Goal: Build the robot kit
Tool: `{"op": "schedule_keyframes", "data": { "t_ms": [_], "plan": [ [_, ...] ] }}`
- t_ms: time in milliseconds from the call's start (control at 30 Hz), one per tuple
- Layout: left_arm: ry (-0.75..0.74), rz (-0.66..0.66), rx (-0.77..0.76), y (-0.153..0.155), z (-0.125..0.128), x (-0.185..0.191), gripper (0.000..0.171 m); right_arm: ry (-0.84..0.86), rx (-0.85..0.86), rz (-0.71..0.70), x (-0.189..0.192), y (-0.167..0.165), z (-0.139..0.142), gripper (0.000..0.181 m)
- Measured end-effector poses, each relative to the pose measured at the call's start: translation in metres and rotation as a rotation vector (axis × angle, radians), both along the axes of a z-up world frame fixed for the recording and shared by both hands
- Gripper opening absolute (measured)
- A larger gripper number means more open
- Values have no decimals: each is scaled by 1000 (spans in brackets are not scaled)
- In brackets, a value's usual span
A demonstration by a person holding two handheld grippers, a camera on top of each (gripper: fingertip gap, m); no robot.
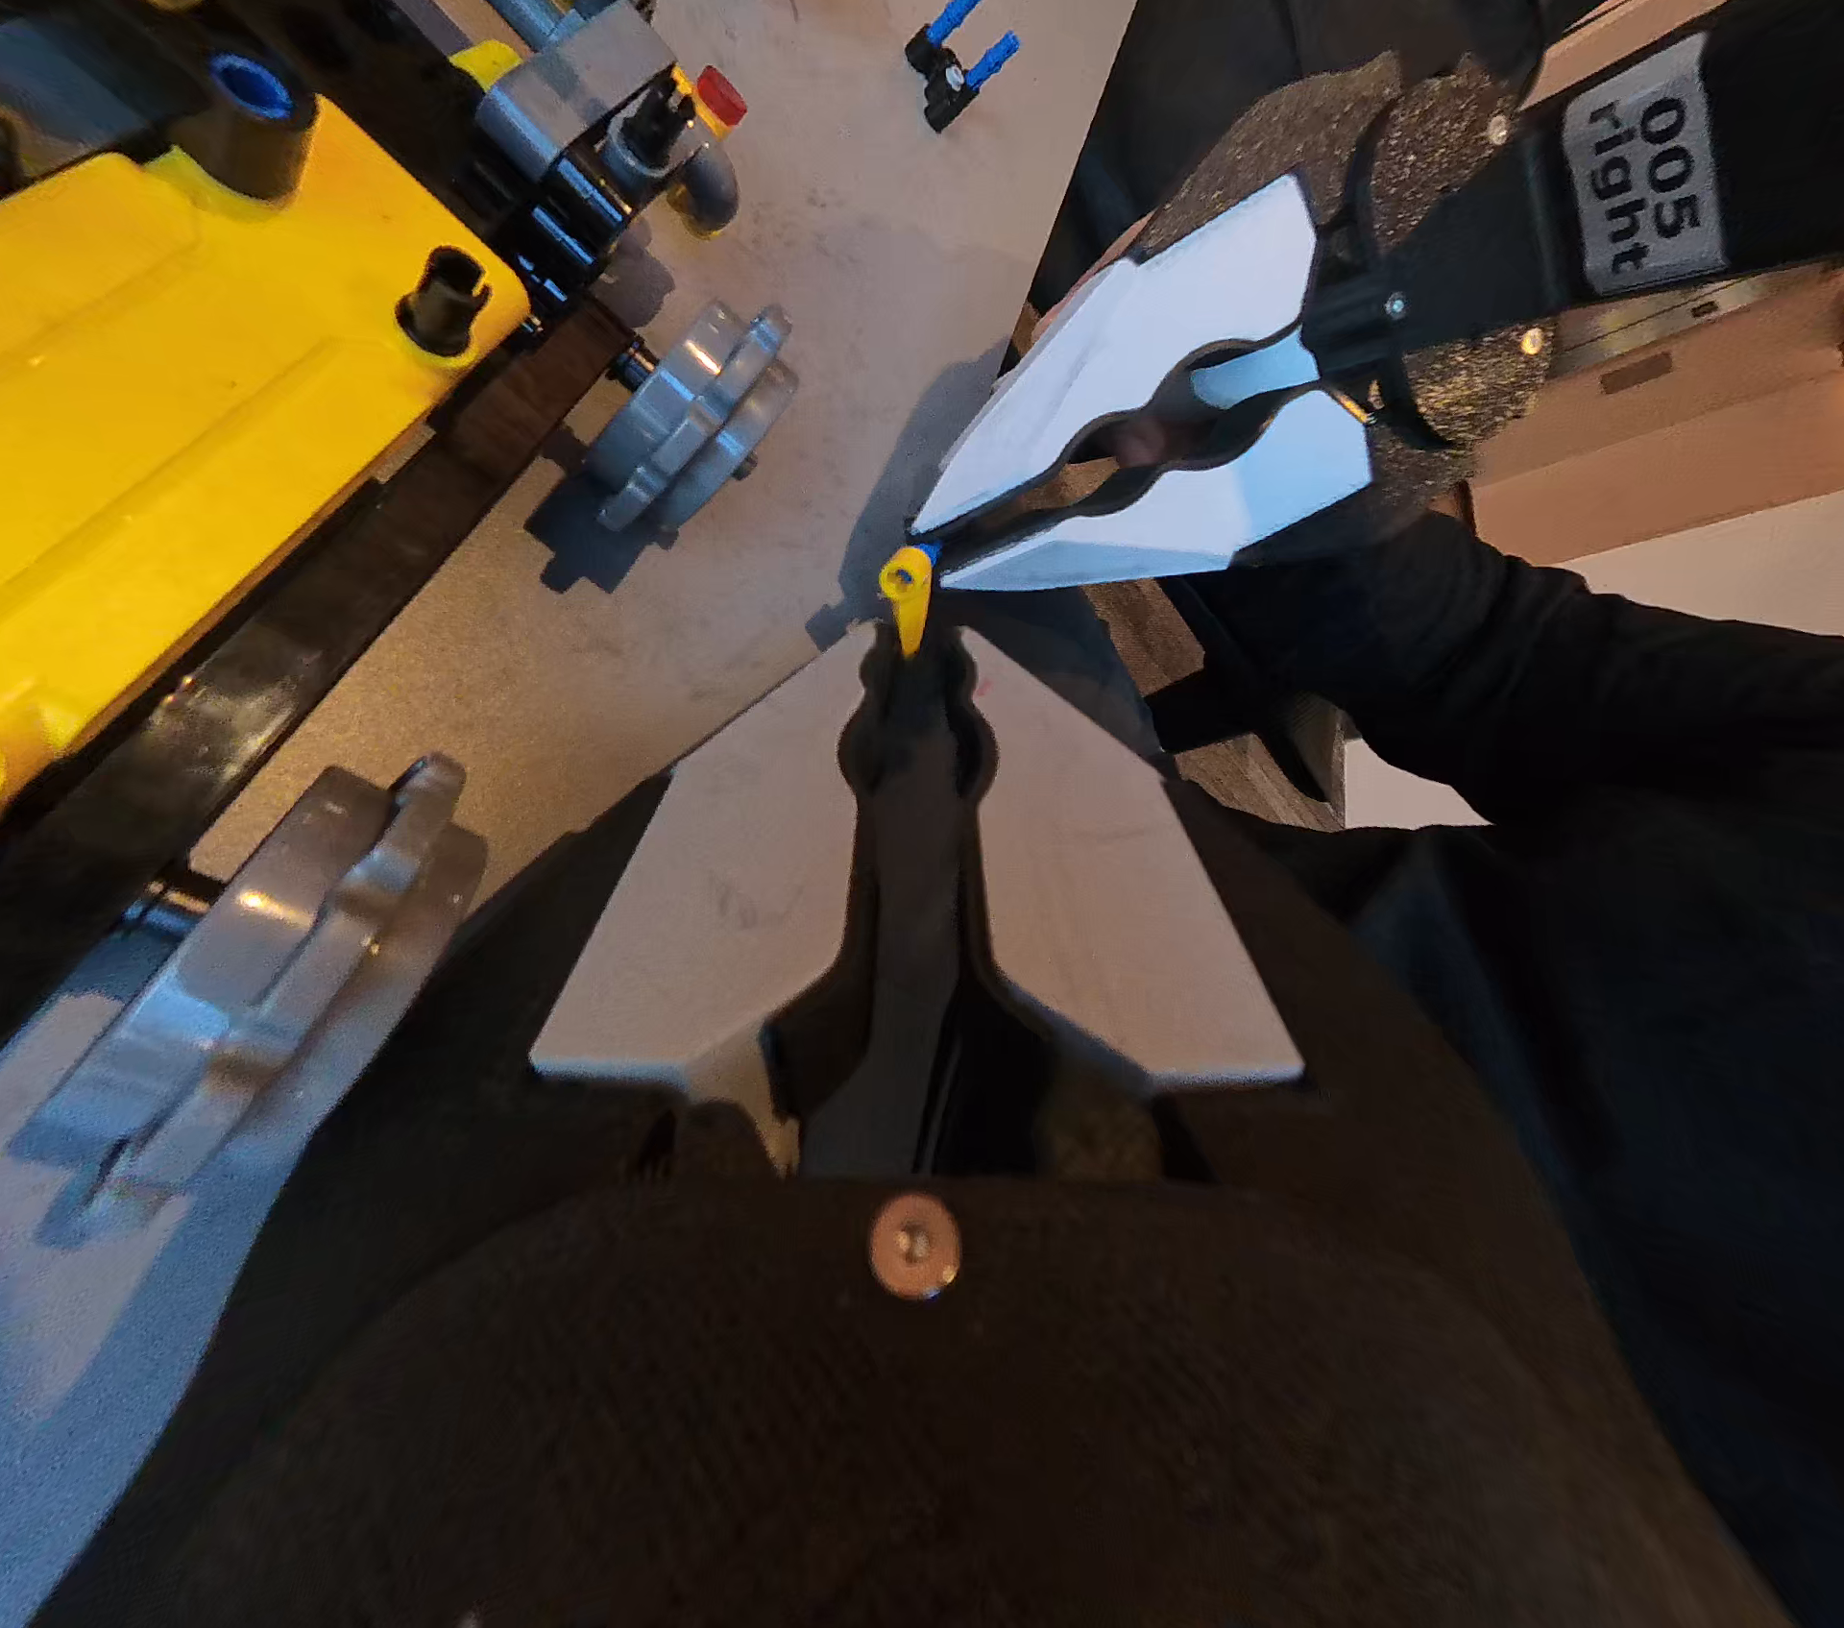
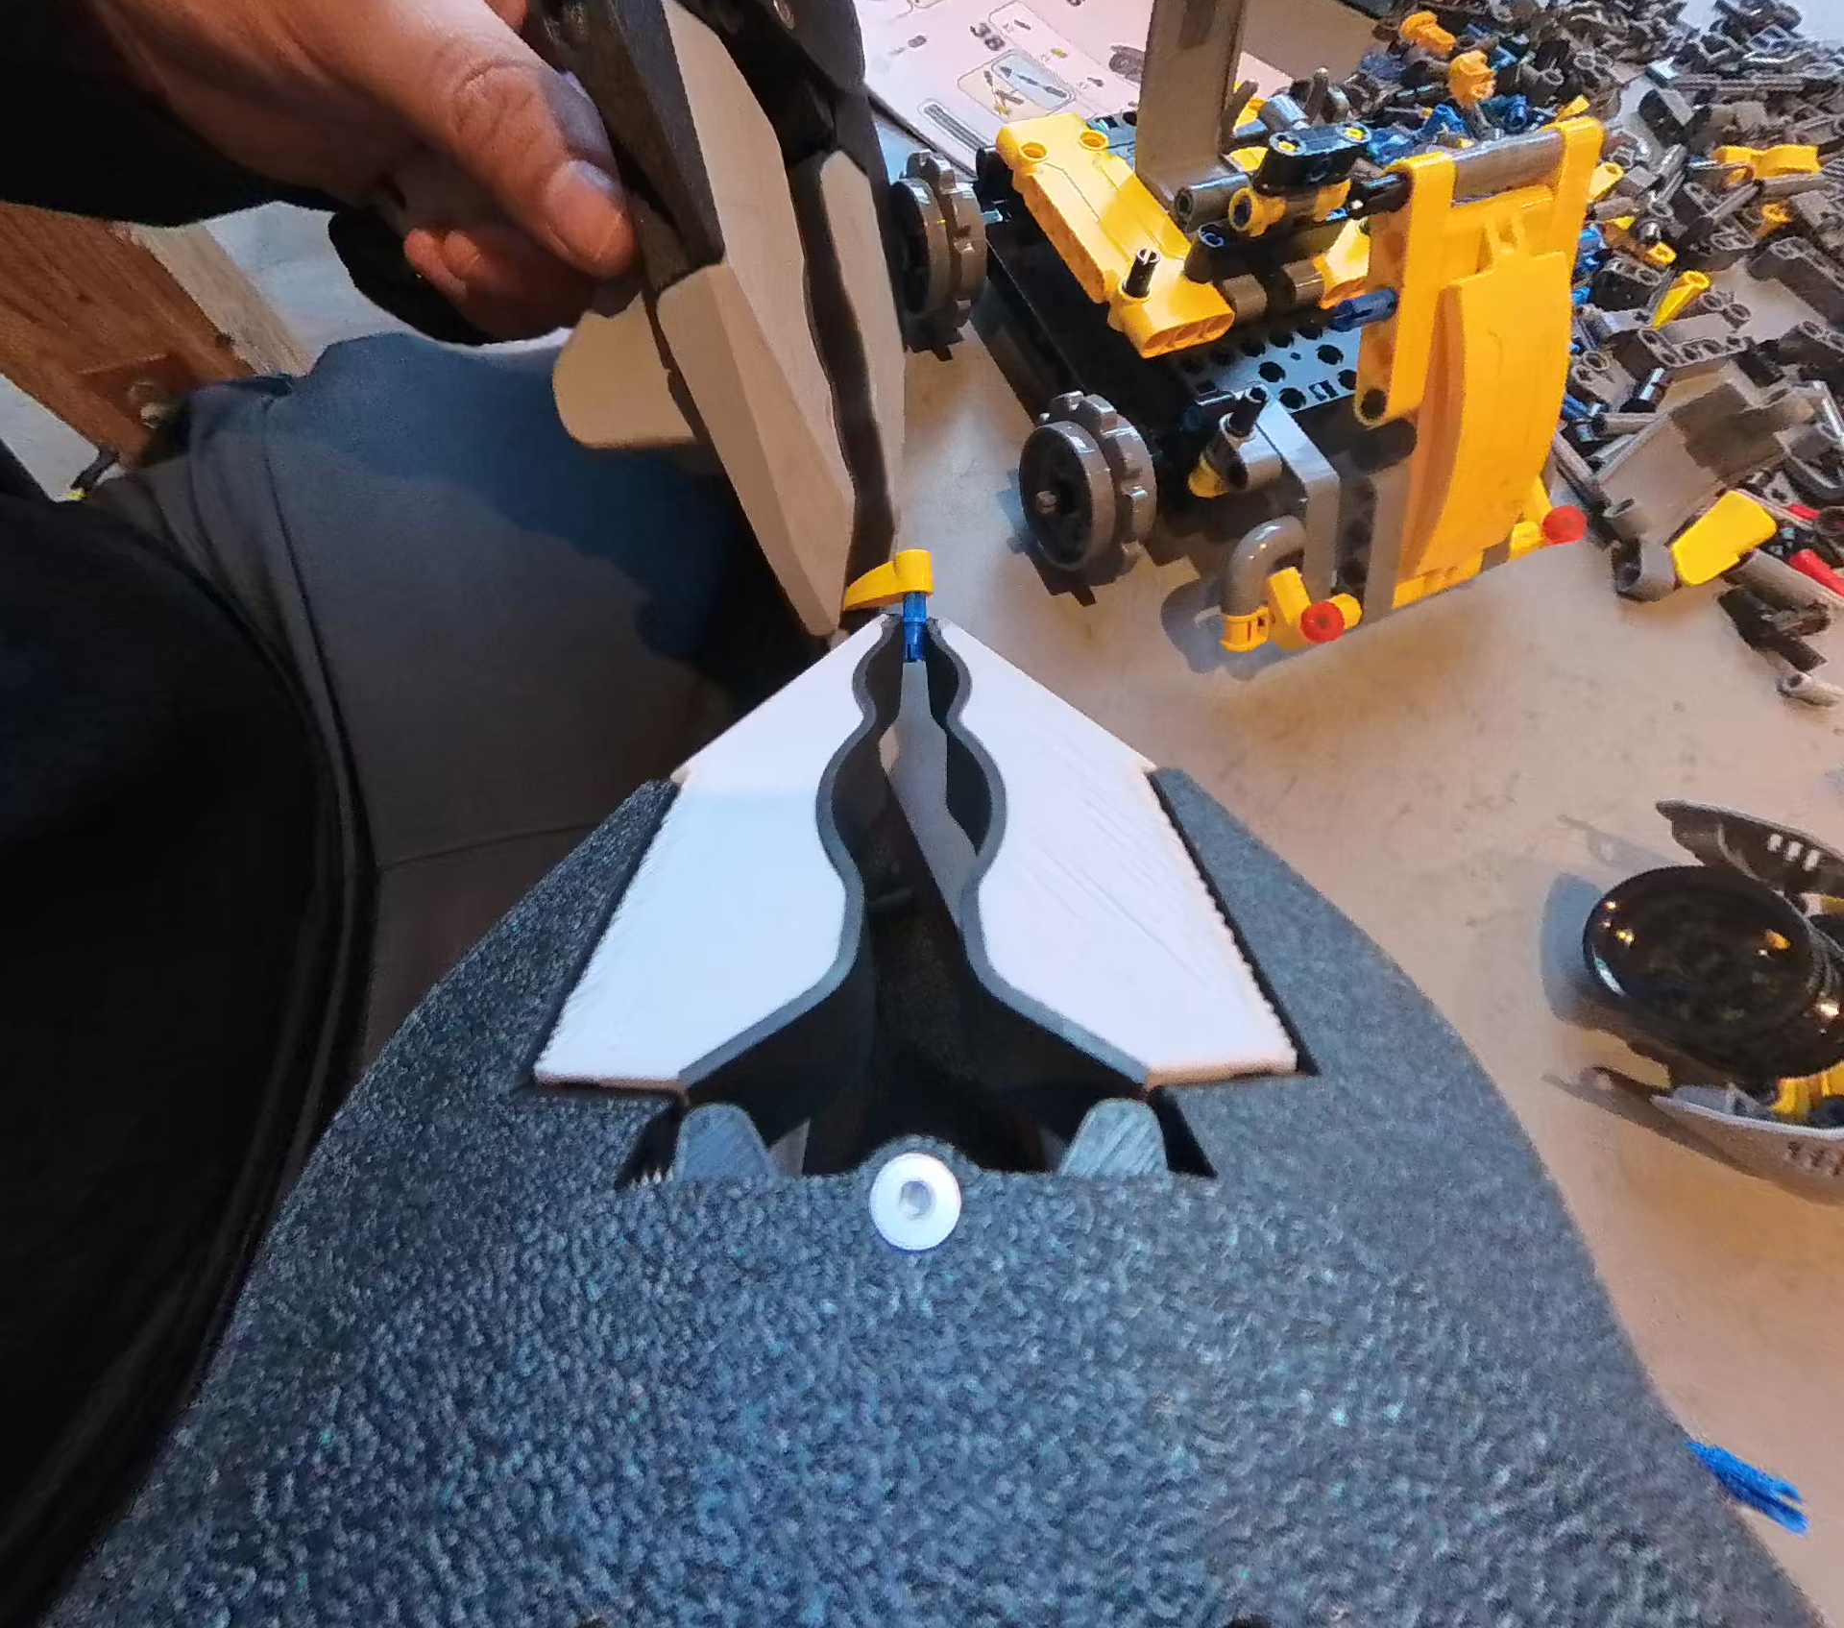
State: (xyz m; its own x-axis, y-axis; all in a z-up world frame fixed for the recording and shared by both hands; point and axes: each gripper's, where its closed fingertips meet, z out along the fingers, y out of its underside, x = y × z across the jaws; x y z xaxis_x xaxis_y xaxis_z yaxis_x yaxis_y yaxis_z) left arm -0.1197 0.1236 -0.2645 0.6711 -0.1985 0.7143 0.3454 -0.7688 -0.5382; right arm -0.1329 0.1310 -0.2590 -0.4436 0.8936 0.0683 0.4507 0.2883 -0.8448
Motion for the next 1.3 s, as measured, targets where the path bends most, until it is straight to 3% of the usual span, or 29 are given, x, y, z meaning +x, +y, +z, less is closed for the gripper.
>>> {"op": "schedule_keyframes", "data": {
  "t_ms": [200, 367, 700, 1000, 1300],
  "plan": [
    [60, 29, 25, -4, 4, -9, 16, 26, -17, -5, -1, 0, 1, 4],
    [128, 52, 83, -5, 14, -24, 12, 36, -7, 4, -1, -1, -1, 4],
    [39, 3, 86, -2, 15, -19, 3, 81, 61, 38, -2, -6, -2, 4],
    [70, -18, 75, -3, 13, -17, 12, 117, 83, 44, -3, -9, -1, 4],
    [82, -36, 73, -4, 9, -13, 6, 133, 88, 53, -3, -12, 0, 4]
  ]
}}
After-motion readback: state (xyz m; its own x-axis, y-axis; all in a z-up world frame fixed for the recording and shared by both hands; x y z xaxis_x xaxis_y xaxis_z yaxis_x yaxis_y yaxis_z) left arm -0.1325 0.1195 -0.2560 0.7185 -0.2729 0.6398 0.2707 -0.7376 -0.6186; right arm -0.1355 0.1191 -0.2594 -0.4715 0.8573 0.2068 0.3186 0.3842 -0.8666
